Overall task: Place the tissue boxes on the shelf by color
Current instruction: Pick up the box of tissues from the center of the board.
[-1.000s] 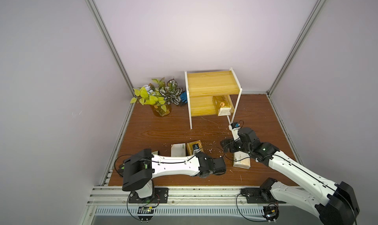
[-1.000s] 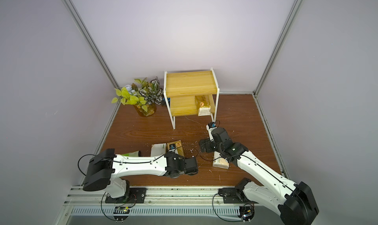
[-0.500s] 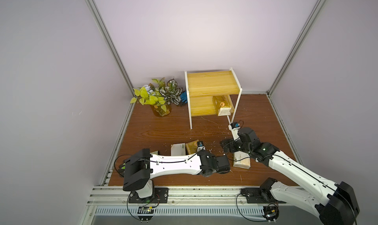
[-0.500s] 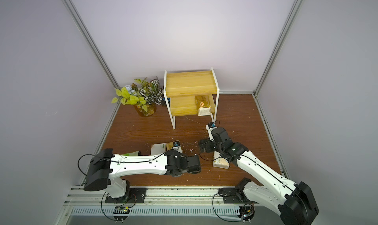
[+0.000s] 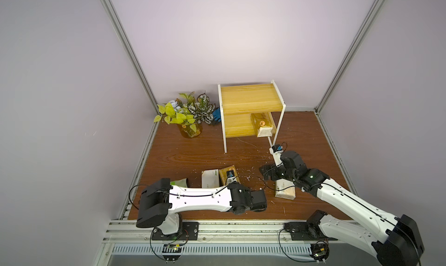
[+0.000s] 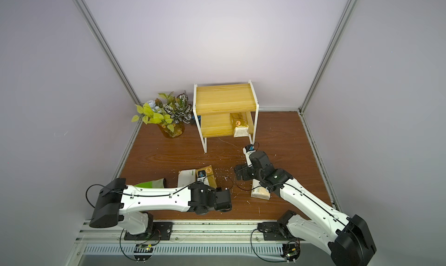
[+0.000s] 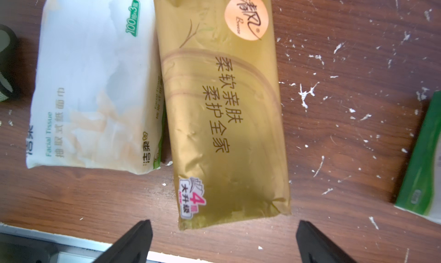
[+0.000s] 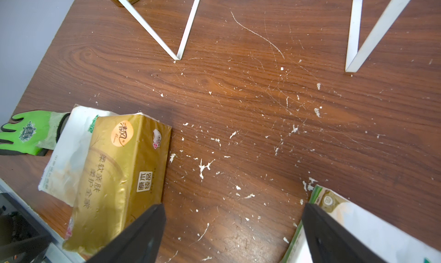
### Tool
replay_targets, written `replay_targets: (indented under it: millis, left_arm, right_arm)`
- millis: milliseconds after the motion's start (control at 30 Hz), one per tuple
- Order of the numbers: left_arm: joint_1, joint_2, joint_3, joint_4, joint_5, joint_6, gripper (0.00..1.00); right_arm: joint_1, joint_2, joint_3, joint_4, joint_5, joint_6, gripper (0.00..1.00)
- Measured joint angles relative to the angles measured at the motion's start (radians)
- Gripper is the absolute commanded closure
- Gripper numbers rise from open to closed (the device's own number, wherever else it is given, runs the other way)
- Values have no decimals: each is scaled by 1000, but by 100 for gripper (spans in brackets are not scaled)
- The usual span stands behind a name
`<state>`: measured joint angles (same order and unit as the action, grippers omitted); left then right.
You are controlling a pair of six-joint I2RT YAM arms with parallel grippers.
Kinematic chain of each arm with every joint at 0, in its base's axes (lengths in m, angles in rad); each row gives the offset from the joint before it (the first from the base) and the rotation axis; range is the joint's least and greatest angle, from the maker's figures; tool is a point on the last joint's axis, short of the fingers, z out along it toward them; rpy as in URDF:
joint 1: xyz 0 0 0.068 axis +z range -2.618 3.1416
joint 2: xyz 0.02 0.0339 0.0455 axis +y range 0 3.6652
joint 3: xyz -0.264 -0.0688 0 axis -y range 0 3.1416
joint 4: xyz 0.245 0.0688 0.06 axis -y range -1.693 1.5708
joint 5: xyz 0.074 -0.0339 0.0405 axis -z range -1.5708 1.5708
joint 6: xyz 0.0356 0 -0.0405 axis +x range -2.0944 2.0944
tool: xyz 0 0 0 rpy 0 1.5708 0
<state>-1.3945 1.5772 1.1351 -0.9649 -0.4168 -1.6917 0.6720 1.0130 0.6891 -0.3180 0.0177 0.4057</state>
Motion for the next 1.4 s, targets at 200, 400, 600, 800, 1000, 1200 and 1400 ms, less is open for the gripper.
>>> replay_targets:
  millis: [200, 400, 600, 800, 1000, 1200, 1400]
  left_arm:
    - [0, 0, -6, -3, -7, -10, 2]
    - [0, 18, 49, -30, -25, 2, 2]
    - [-1, 24, 68, -45, -39, -7, 2]
    - [-2, 20, 30, -55, -37, -39, 2]
    - [-1, 50, 36, -58, -37, -38, 2]
    - [0, 86, 54, -55, -37, -13, 2]
    - [9, 86, 59, -47, -37, 3, 2]
  right_arm:
    - [0, 0, 0, 0, 0, 0, 3]
    - [1, 0, 0, 0, 0, 0, 3]
    - [2, 0, 0, 0, 0, -2, 3]
    - [7, 0, 0, 0, 0, -2, 3]
    - [8, 0, -1, 0, 2, -5, 3]
    - [8, 0, -17, 6, 2, -5, 3]
    - [8, 0, -17, 8, 2, -5, 3]
